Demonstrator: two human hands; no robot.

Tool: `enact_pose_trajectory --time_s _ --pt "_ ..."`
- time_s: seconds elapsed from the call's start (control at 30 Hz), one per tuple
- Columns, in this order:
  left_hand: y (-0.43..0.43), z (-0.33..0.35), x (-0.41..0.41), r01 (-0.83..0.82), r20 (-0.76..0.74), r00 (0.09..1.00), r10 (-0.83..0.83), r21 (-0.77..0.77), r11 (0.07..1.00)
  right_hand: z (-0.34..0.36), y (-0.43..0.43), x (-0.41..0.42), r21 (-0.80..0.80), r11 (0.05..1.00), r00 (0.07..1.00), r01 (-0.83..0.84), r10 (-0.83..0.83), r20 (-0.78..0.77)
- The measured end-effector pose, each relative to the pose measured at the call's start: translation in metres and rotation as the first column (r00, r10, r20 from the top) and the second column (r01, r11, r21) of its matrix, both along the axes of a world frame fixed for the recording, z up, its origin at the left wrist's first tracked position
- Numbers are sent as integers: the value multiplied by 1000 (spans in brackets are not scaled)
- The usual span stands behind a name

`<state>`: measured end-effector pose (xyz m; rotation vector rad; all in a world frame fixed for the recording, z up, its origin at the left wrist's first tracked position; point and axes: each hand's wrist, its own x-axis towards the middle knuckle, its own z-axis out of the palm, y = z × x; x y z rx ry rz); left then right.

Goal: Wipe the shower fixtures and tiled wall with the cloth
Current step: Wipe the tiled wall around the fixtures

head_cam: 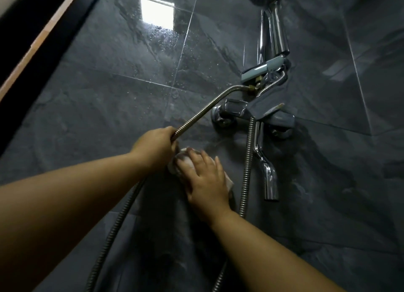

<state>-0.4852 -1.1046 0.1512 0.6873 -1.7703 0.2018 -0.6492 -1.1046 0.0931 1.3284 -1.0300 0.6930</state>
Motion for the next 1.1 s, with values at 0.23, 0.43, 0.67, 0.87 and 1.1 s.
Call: enact_pose_trajectory --time_s 0.23,0.43,0.67,0.87,1.1 --pt "-16 -5 -3 -97 33 994 101 -87 991 66 0 4 -113 993 888 25 30 458" --pt "-23 -3 -3 -75 95 992 84 -102 992 -11 -14 7 -198 980 958 -8 64 278" --pt "-24 6 14 25 113 993 -23 -12 1000 38 -5 7 -248 964 729 100 99 678" --pt "-27 8 28 198 82 977 -197 2 980 -3 -16 25 -137 989 943 61 -12 333" --pt "-29 22 43 311 -116 942 -315 -51 949 71 -5 26 65 998 976 10 -23 216"
